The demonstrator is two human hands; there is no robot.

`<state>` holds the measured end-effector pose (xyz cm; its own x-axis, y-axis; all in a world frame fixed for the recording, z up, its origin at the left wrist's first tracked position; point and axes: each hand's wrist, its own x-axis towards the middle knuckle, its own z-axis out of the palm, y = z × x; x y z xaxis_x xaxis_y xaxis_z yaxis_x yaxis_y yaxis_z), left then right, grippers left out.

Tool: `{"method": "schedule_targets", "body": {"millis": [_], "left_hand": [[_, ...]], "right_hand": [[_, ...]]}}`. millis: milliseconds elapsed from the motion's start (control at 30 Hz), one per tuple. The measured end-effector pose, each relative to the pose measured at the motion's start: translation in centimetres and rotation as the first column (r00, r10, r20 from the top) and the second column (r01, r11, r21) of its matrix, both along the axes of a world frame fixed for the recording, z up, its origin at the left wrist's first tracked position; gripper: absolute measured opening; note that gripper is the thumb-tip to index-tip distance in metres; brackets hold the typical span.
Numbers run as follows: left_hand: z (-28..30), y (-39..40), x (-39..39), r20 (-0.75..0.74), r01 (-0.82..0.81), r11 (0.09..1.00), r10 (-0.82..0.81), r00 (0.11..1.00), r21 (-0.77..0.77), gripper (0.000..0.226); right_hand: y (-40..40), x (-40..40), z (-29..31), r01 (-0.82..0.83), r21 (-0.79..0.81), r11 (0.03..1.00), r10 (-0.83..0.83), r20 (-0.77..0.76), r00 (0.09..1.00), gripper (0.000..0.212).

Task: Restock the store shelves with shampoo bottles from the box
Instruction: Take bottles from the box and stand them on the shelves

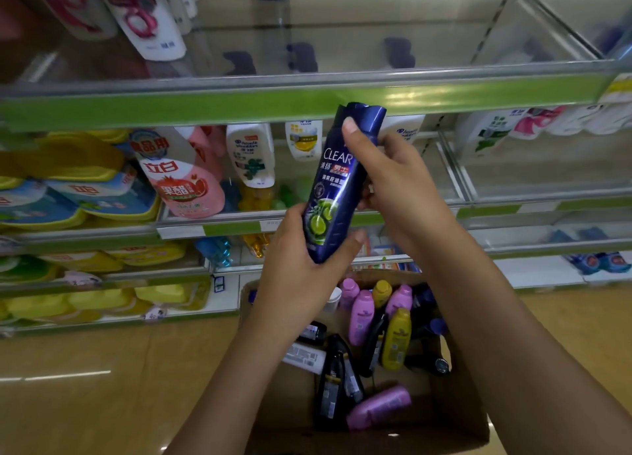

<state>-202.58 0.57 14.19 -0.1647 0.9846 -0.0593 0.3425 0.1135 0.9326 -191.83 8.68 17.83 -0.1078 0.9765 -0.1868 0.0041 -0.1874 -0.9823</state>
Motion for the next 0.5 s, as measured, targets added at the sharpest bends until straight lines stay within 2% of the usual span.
{"method": "schedule_targets", "body": {"millis": [67,167,233,333,400,500], "left_hand": [[0.8,0.1,-0.7,0.259,0.070,0.994,-0.047,0.965,-0.079,0.029],[1.0,0.3,-2.2,0.451,0.152,0.979,-0.074,0.890,-0.139,0.031],[1.0,0.5,-2.9,0.469,0.171,0.977,-0.094,0.878,-0.125,0.037],[1.0,0.9,-3.4,0.374,0.137,0.986,-0.092,0.923,-0.095,0.047],[1.0,1.1,-3.7,0.327,0.105,0.991,-0.073,0.942,-0.082,0.054],[1.4,1.4,-3.9,0.309,0.088,0.995,-0.068,0.948,-0.050,0.050]], "right_hand": [[0.3,0.2,0.5,-0.002,0.015,1.000,0.002,-0.049,0.999,0.043],[0.7,0.6,1.2,-0.025,0.021,0.999,0.027,-0.118,0.993,0.039],[1.0,0.7,1.5,-0.065,0.026,0.998,0.068,-0.137,0.988,0.029],[1.4,0.9,1.7,-0.131,0.041,0.991,0.136,-0.163,0.977,0.017],[1.7,0.9,2.0,-0.151,0.075,0.986,0.162,-0.169,0.972,0.016],[2.0,0.7,2.5,-0.143,0.128,0.981,0.164,-0.166,0.972,0.021]]}}
